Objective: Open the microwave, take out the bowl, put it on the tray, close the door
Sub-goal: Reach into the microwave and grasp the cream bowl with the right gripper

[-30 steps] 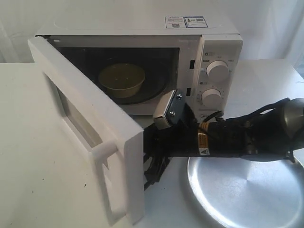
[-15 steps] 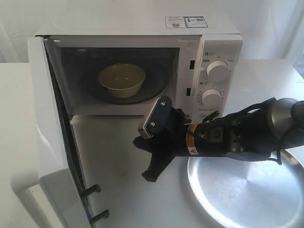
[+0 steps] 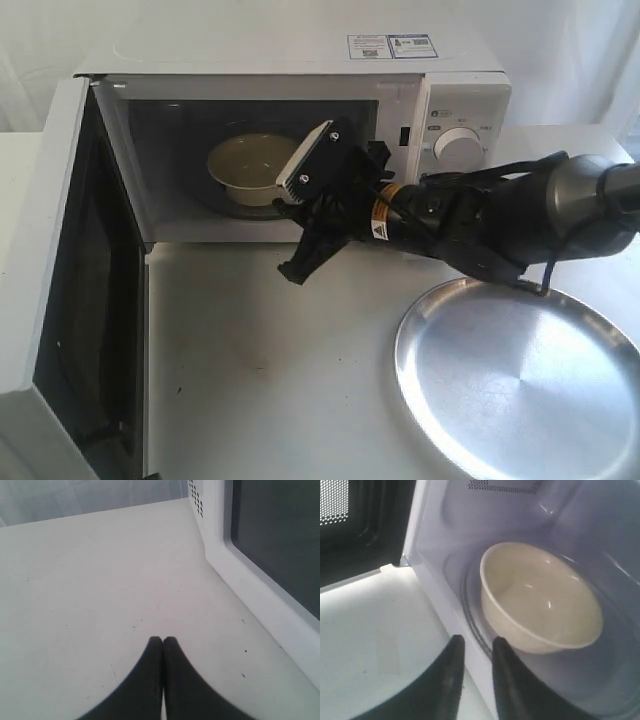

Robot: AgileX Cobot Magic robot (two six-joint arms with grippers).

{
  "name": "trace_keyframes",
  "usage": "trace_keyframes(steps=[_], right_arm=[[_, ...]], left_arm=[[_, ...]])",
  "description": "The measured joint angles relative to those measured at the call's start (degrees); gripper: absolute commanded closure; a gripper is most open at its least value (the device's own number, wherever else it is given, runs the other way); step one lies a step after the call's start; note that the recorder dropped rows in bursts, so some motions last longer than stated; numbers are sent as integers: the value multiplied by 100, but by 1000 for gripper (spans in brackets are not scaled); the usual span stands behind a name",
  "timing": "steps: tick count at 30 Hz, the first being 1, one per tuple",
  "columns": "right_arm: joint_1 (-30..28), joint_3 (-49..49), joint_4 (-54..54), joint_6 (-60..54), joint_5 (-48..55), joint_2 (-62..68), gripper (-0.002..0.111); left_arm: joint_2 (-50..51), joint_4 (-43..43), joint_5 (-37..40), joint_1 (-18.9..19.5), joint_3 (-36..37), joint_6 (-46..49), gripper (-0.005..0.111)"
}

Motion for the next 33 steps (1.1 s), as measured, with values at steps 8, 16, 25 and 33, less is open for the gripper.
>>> trace_keyframes(steps=[8, 16, 25, 33], right_arm=[[242, -595, -397, -289, 580, 85, 49], [614, -1455, -700, -749, 1893, 634, 50], [627, -2200, -704, -1019, 2370, 1207, 50], [635, -2725, -704, -1084, 2538, 1575, 54]], left_arm=[[0, 0, 0, 0, 0, 0, 107], [0, 0, 0, 0, 0, 0, 107], [0, 0, 0, 0, 0, 0, 107], [0, 0, 0, 0, 0, 0, 107]])
